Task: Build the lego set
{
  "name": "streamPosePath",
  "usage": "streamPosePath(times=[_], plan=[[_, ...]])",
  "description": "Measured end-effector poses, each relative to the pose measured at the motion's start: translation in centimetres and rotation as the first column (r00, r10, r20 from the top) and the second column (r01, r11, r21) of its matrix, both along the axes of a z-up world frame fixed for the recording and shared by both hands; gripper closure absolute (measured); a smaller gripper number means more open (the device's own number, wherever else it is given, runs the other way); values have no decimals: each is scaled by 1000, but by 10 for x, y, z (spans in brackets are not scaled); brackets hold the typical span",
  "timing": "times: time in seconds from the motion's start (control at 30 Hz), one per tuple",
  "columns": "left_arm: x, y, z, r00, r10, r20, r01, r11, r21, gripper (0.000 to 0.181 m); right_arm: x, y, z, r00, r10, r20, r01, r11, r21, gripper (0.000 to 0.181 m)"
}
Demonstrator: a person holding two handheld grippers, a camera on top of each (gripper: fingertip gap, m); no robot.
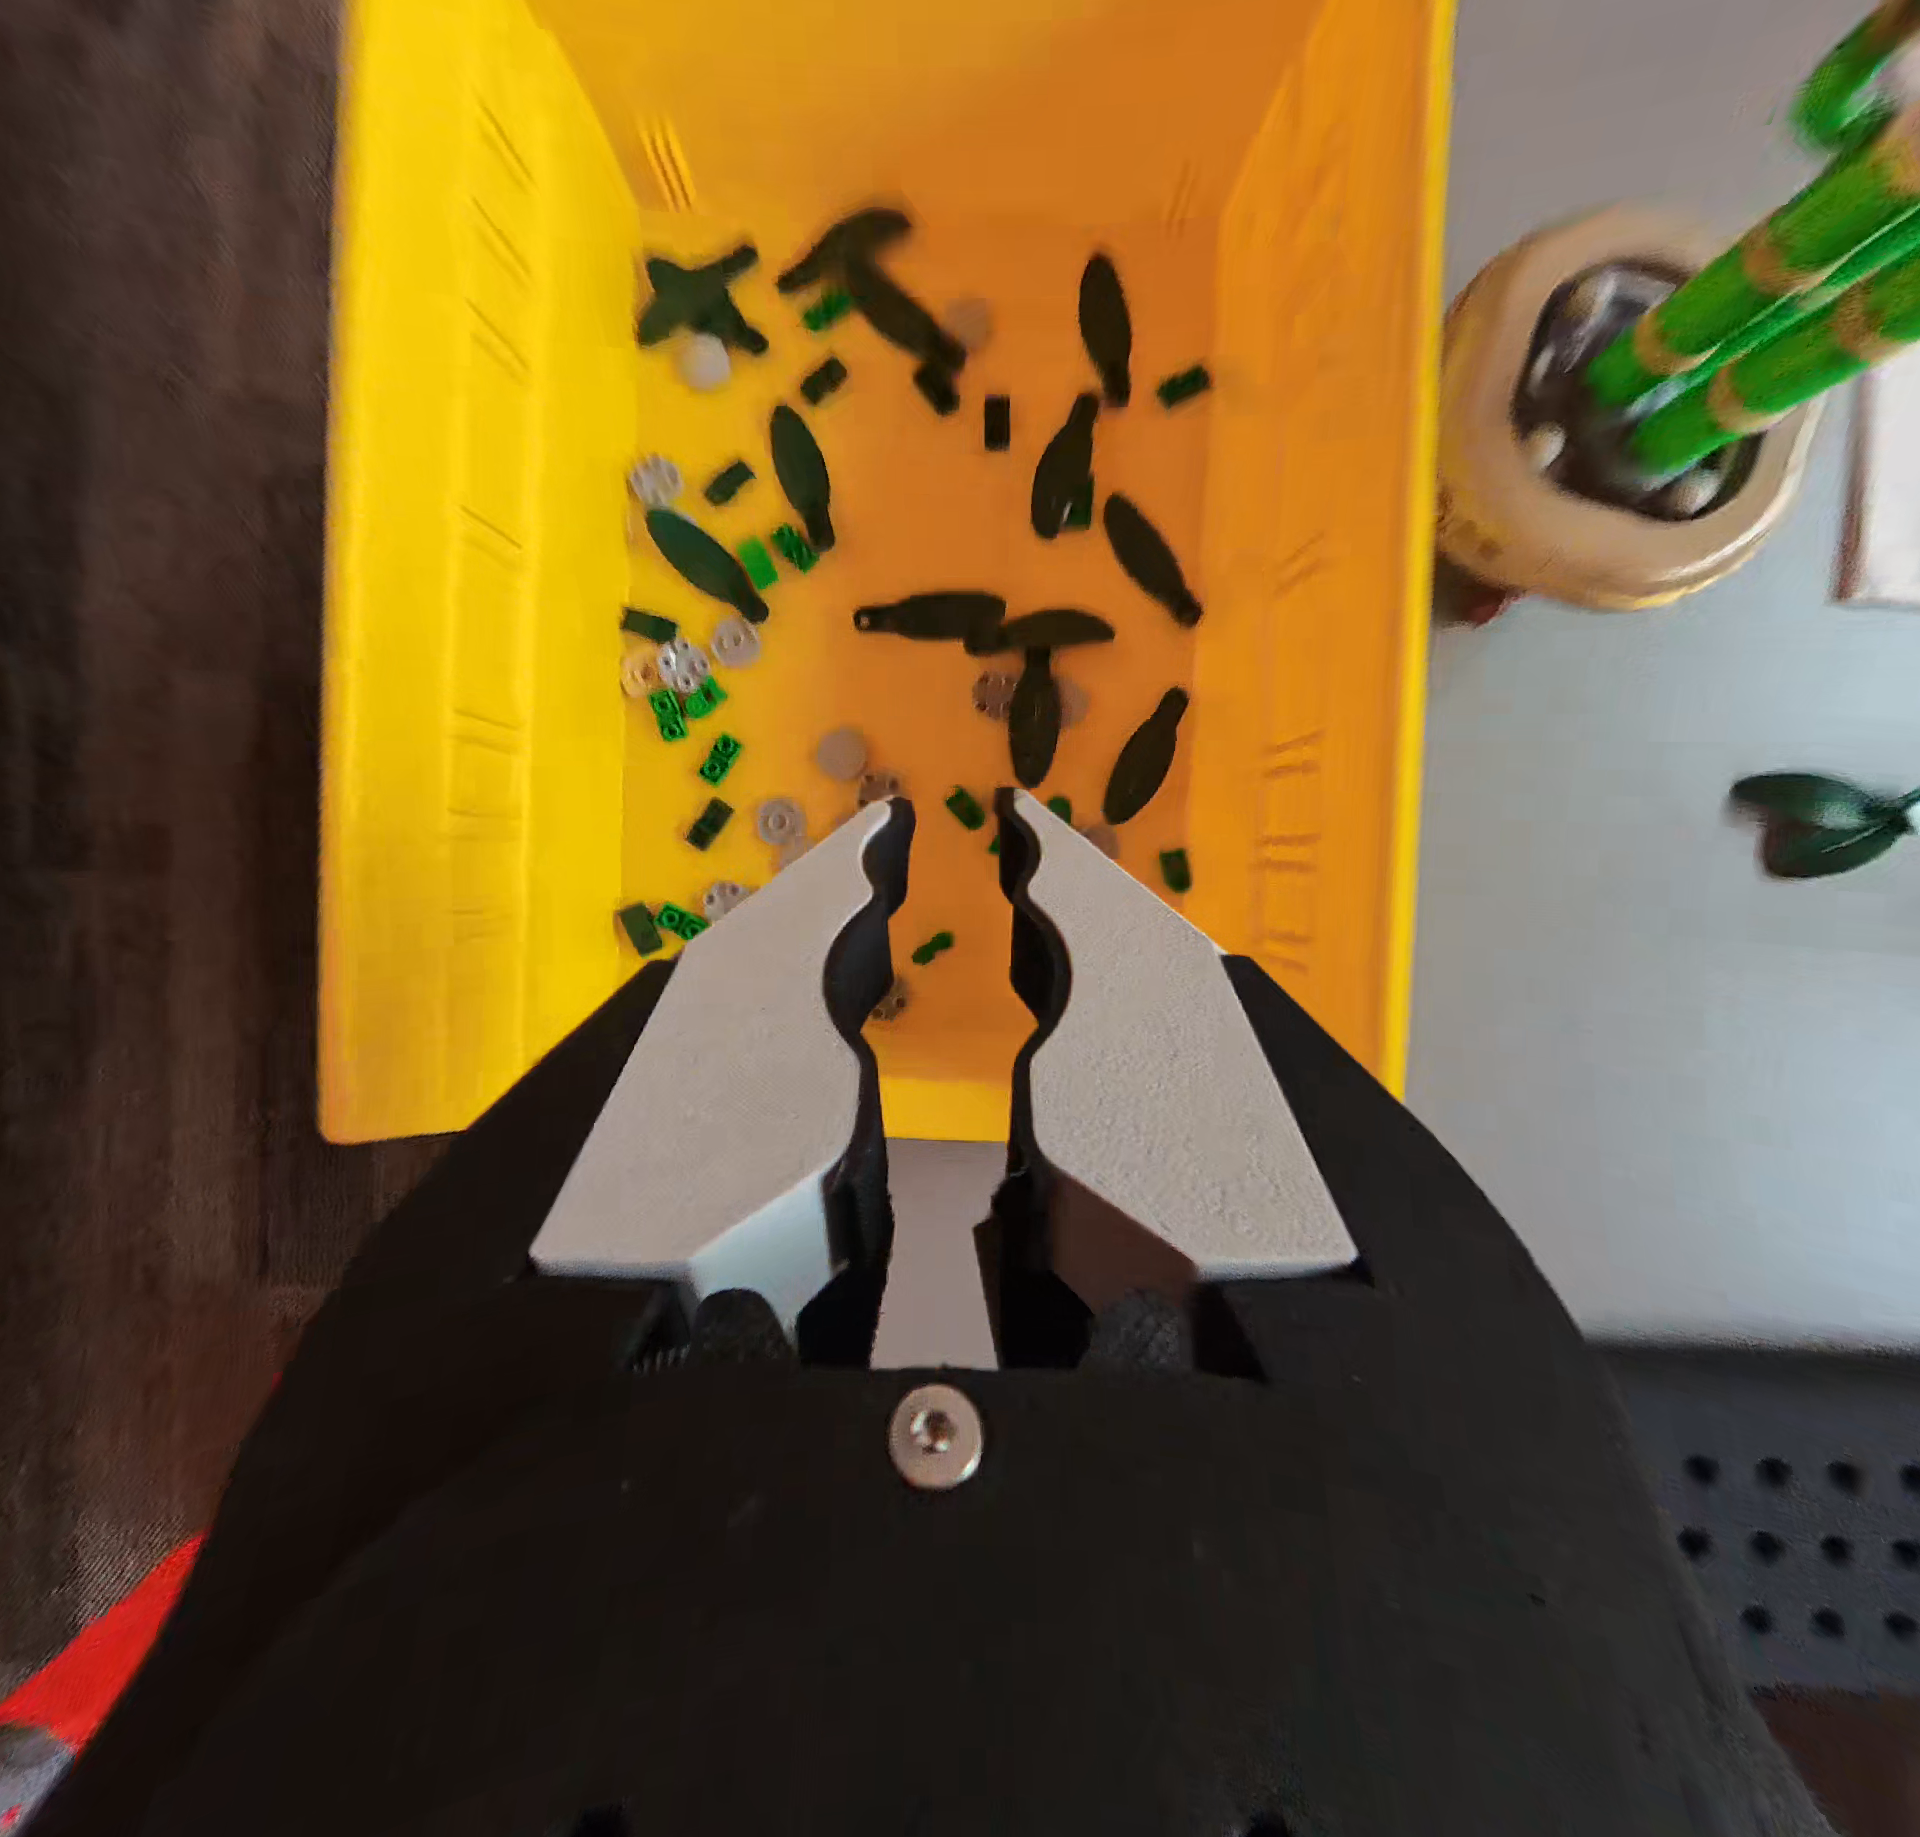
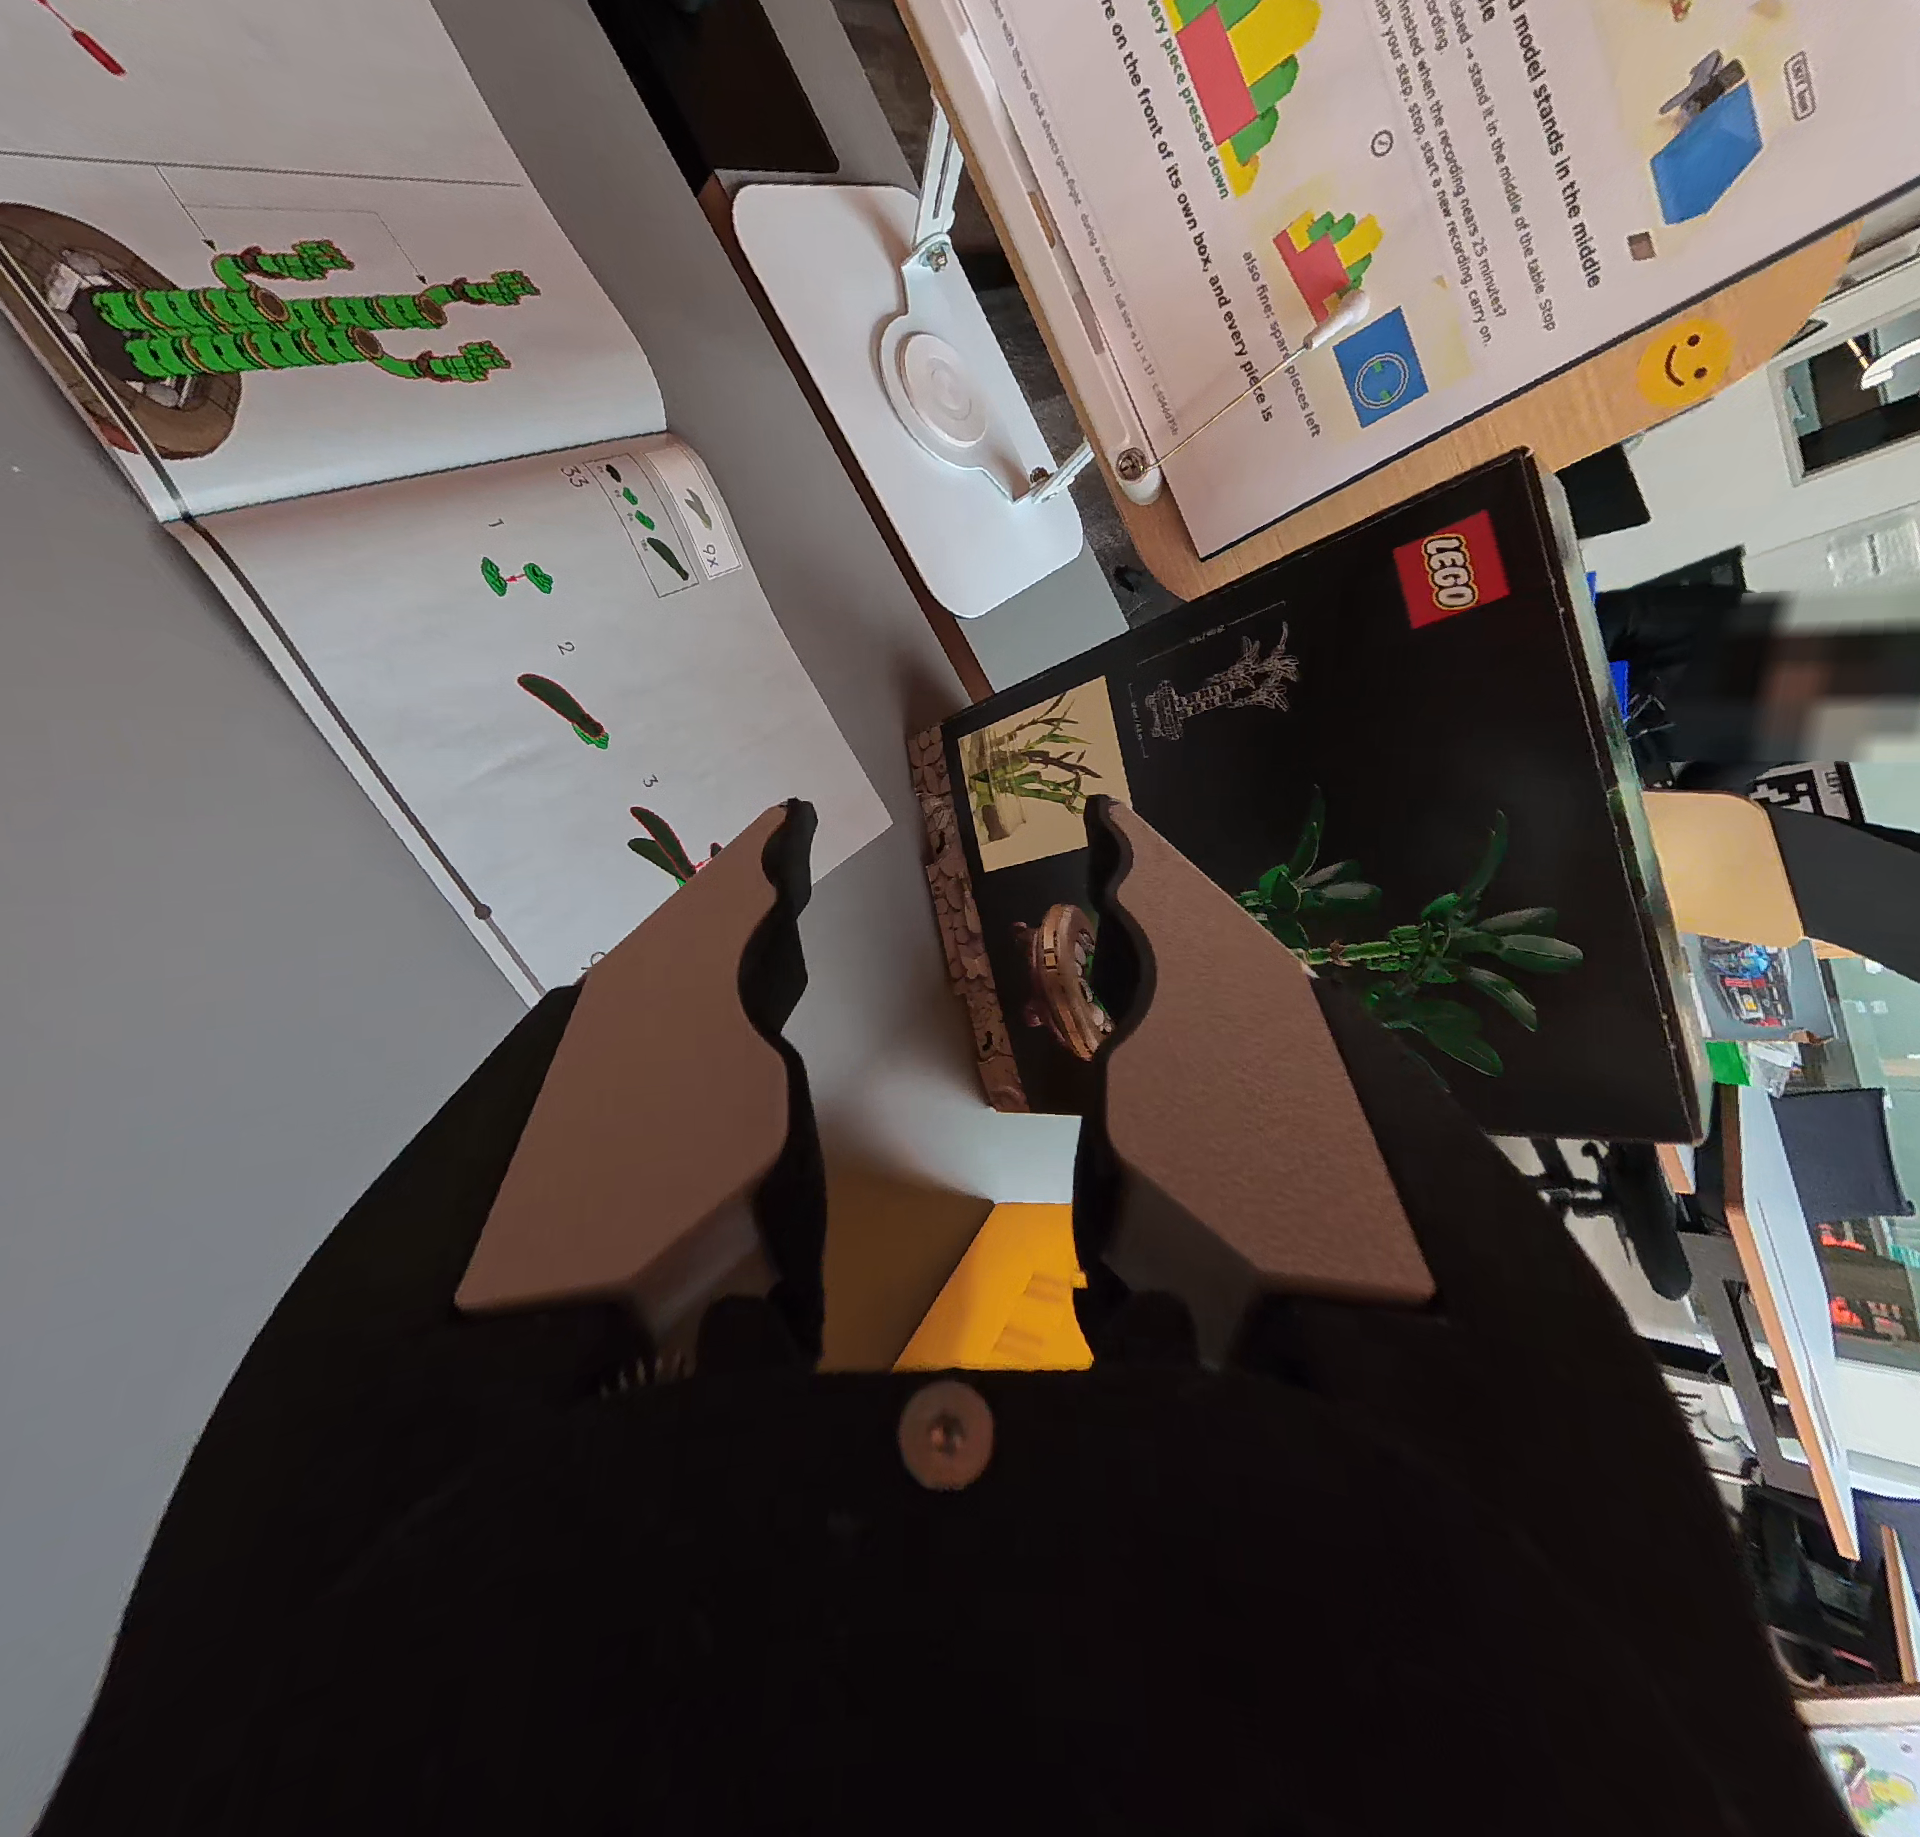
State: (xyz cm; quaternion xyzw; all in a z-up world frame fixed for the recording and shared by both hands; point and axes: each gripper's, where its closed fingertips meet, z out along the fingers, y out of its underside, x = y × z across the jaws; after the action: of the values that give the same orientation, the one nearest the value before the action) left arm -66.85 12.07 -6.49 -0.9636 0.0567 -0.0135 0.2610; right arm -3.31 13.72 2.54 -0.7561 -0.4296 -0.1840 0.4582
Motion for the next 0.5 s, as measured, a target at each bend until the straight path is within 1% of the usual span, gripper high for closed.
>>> streamPosePath(times=[0.03,0.1,0.17,0.23,0.27,0.33,0.4,0.5], plan=[[-1,-3,-16,1000,-15,3,15,998,-59,170,-1,0,0,1000,3,-1,-3,1000,-2,128],[1,-10,-41,1000,-24,15,26,987,-157,167,-4,0,-2,1000,9,-7,-9,1000,-5,128],[4,-8,-55,999,-7,33,13,982,-190,165,-7,0,-5,1000,12,-5,-12,1000,-15,128],[2,-6,-67,998,49,48,-37,972,-232,147,-9,1,-9,1000,17,5,-17,1000,-26,128],[2,-6,-73,996,68,59,-50,965,-257,145,-11,1,-10,1000,20,8,-20,999,-30,128],[1,-4,-80,993,96,68,-73,956,-285,150,-13,2,-12,1000,24,9,-24,999,-36,128],[-2,0,-85,991,123,58,-102,953,-285,153,-13,1,-12,1000,26,12,-25,999,-39,128],[0,5,-90,986,145,83,-115,950,-291,157,-13,-1,-11,1000,26,10,-26,999,-36,128]])
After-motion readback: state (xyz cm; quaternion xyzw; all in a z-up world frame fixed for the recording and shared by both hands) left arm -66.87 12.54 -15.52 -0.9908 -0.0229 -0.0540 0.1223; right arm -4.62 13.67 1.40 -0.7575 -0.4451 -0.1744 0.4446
